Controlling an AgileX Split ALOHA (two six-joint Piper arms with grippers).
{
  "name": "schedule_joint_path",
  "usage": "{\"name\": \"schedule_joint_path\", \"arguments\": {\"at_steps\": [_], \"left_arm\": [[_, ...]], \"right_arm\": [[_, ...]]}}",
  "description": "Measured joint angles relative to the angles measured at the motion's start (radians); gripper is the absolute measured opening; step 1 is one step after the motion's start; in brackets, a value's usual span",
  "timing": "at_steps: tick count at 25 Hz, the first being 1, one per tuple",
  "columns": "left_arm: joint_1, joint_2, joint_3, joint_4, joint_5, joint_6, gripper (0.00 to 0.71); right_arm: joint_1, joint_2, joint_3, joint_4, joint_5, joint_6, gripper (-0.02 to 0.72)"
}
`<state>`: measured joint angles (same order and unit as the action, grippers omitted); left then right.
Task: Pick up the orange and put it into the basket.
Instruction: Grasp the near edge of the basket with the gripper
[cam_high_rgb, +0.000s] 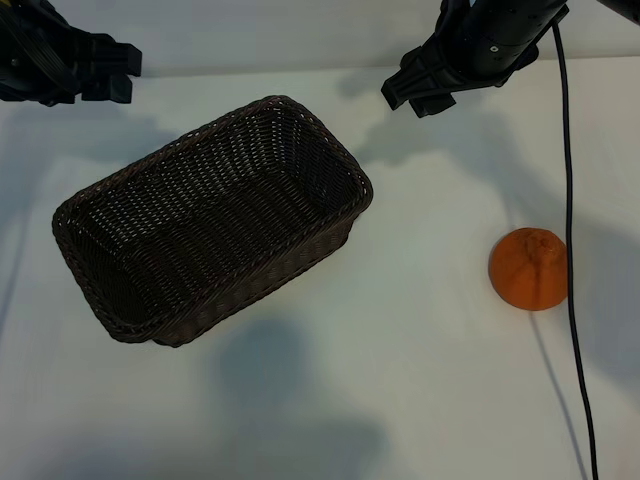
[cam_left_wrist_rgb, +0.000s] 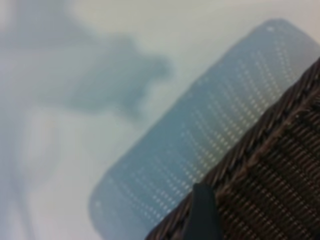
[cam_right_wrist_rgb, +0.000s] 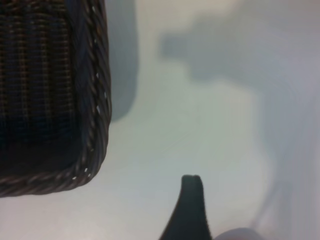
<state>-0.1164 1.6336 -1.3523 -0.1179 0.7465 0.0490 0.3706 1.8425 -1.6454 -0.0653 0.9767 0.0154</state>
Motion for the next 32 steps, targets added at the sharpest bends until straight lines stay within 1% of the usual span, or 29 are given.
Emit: {"name": "schedule_joint_path", "arguments": {"at_steps": [5,7,9,11,16,19,22,25,28,30,32], "left_arm": [[0.000,0.000,0.000,0.007,-0.026,0.000,0.588],[0.000,0.000,0.000,0.007,-0.062,0.000,0.588],[0.000,0.000,0.000,0.007,-0.072,0.000,0.588],[0.000,0.000,0.000,0.007,-0.048,-0.004,0.588],[0.000,-0.028,0.001,0.007,0.051,-0.042,0.588],[0.000,-0.072,0.031,-0.018,0.059,-0.071,0.588],[-0.001,-0.125,0.123,-0.041,0.036,-0.118,0.588],[-0.005,-0.198,0.267,-0.045,-0.045,-0.176,0.588],[-0.005,-0.273,0.413,-0.045,-0.134,-0.280,0.588],[-0.005,-0.319,0.479,-0.036,-0.174,-0.346,0.588],[-0.005,-0.363,0.530,-0.003,-0.189,-0.416,0.588]], "right_arm": [[0.000,0.000,0.000,0.000,-0.006,0.000,0.595],[0.000,0.000,0.000,0.000,-0.006,0.000,0.595],[0.000,0.000,0.000,0.000,-0.006,0.000,0.595],[0.000,0.000,0.000,0.000,-0.006,0.000,0.595],[0.000,0.000,0.000,0.000,-0.011,0.000,0.595],[0.000,0.000,0.000,0.000,-0.011,0.000,0.595],[0.000,0.000,0.000,0.000,-0.011,0.000,0.595],[0.000,0.000,0.000,0.000,-0.012,-0.001,0.595],[0.000,0.000,0.000,0.000,-0.013,-0.001,0.595],[0.000,0.000,0.000,0.000,-0.013,-0.001,0.595],[0.000,0.000,0.000,0.000,-0.013,-0.001,0.595]]}}
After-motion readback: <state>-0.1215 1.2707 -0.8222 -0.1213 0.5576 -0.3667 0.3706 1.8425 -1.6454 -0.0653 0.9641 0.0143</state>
